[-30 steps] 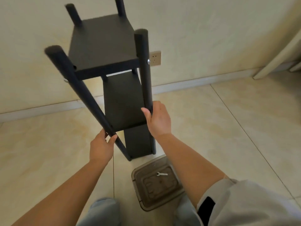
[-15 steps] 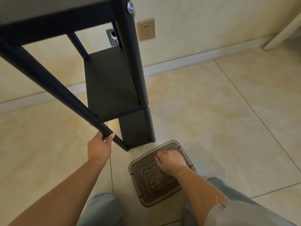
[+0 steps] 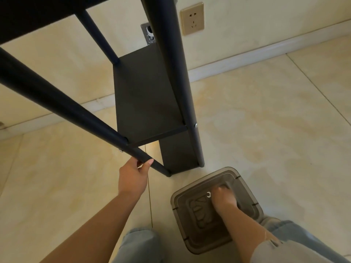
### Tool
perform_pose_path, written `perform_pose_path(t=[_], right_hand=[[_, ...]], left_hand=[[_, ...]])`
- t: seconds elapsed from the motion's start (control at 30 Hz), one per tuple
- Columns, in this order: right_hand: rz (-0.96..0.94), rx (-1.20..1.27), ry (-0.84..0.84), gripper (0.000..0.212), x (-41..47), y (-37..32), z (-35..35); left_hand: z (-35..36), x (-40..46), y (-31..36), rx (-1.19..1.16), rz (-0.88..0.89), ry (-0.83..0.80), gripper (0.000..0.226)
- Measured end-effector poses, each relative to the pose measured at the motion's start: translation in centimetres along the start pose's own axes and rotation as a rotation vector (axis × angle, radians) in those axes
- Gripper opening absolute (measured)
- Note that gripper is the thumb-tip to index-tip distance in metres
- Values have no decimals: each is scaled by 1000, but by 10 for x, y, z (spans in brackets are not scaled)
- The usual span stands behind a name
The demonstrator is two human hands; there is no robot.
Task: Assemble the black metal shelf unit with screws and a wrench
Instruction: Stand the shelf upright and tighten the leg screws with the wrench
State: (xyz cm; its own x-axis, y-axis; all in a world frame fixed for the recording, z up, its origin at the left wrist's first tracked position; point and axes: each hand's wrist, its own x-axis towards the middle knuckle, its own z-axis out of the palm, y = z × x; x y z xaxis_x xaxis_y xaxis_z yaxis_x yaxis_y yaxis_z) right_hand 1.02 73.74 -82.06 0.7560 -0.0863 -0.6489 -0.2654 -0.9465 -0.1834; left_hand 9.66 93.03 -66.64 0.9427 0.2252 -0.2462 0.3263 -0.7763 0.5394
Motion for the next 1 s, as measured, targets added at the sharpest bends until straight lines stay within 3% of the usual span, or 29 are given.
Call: perform_pose_path(t=[0.47, 0.7, 0.87, 1.0], right_hand=[[25, -132, -98, 27, -5, 0, -6], [17, -94, -234, 30, -25, -12, -29], [-20, -17, -277, 30, -58, -31, -74], [-113, 28, -117, 27, -100, -59, -127]], left_hand=[[1, 0, 2, 18, -2, 8, 40], [-18, 0, 16, 71, -60, -100, 41], [-48, -14, 38, -37, -51, -76, 41], [-69, -23, 50, -326, -108, -98, 40]])
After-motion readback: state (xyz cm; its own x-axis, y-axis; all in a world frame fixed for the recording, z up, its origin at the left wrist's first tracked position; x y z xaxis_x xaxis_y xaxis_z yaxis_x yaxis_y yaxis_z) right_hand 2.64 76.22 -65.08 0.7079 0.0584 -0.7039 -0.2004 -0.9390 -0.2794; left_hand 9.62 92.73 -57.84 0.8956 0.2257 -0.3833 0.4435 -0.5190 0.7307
